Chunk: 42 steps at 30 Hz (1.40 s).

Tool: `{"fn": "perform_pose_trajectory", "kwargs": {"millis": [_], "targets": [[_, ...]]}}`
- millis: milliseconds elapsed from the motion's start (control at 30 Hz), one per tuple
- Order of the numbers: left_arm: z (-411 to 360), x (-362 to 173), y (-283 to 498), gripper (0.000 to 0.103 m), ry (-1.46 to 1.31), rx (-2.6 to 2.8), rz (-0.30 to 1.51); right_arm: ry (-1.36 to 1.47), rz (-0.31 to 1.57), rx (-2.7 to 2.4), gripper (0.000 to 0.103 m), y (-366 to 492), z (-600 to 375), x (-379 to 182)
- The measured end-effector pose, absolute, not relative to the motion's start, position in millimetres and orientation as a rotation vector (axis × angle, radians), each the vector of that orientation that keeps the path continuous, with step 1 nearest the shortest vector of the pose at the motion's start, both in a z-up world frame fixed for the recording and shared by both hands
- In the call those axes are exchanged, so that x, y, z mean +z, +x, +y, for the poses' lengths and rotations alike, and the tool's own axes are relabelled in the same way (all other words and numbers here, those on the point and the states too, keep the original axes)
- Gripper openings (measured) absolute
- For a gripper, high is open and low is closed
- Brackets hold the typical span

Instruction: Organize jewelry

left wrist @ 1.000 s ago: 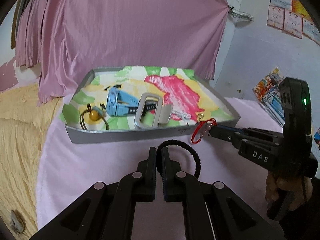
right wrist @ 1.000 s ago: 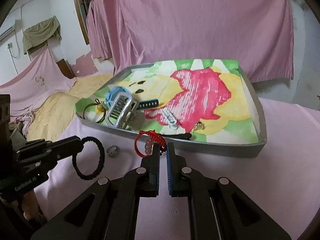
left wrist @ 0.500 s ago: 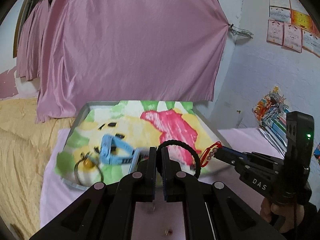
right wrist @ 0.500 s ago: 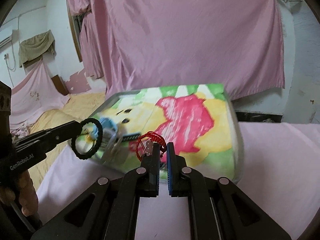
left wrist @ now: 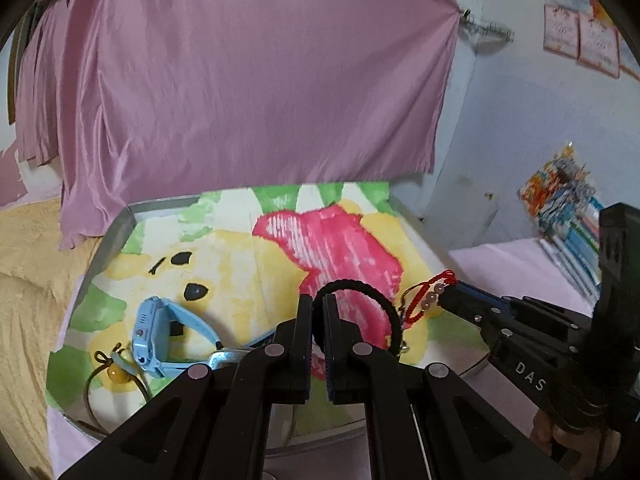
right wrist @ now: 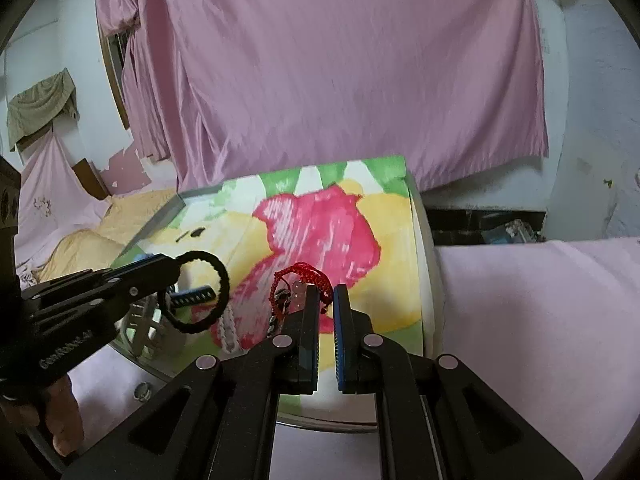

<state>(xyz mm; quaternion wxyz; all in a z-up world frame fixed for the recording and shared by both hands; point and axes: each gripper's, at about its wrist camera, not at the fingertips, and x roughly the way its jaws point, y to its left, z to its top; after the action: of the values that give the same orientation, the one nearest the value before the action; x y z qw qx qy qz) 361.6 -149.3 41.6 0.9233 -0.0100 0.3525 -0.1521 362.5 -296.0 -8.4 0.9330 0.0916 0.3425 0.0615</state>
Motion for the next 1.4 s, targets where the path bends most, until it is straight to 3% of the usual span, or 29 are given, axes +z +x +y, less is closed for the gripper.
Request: {"fn": "perform_pose_trajectory", "kwargs": {"millis": [633, 800, 933, 1033, 1067, 1100, 1267, 1400], "targets": [[-152, 24, 374, 0.009, 0.003, -0.274, 0.794, 0.175, 0.796, 0.124, 0.008, 372, -293, -29], [-150, 30, 369, 0.030, -0.012, -0.282, 0.766, 0.176, 0.790, 0.114, 0.008, 368, -296, -27], [-147, 36, 364, 0.034, -0.026, -0.280, 0.745, 0.177, 0.773, 0.105, 0.009, 362, -298, -24], [-144, 41, 359, 0.048, -0.040, -0.276, 0.727, 0.191, 0.744, 0.102, 0.031, 354, -300, -20], [-141, 44, 355, 0.064, -0.049, -0.272, 0.708, 0.193, 0.728, 0.096, 0.041, 350, -300, -18], [-139, 46, 352, 0.072, -0.057, -0.266, 0.688, 0.192, 0.709, 0.092, 0.042, 347, -300, -15], [-129, 56, 337, 0.072, -0.074, -0.247, 0.637, 0.192, 0.632, 0.082, 0.042, 331, -299, 0], [-117, 59, 325, 0.082, -0.103, -0.226, 0.609, 0.190, 0.566, 0.081, 0.042, 315, -297, 14]]}}
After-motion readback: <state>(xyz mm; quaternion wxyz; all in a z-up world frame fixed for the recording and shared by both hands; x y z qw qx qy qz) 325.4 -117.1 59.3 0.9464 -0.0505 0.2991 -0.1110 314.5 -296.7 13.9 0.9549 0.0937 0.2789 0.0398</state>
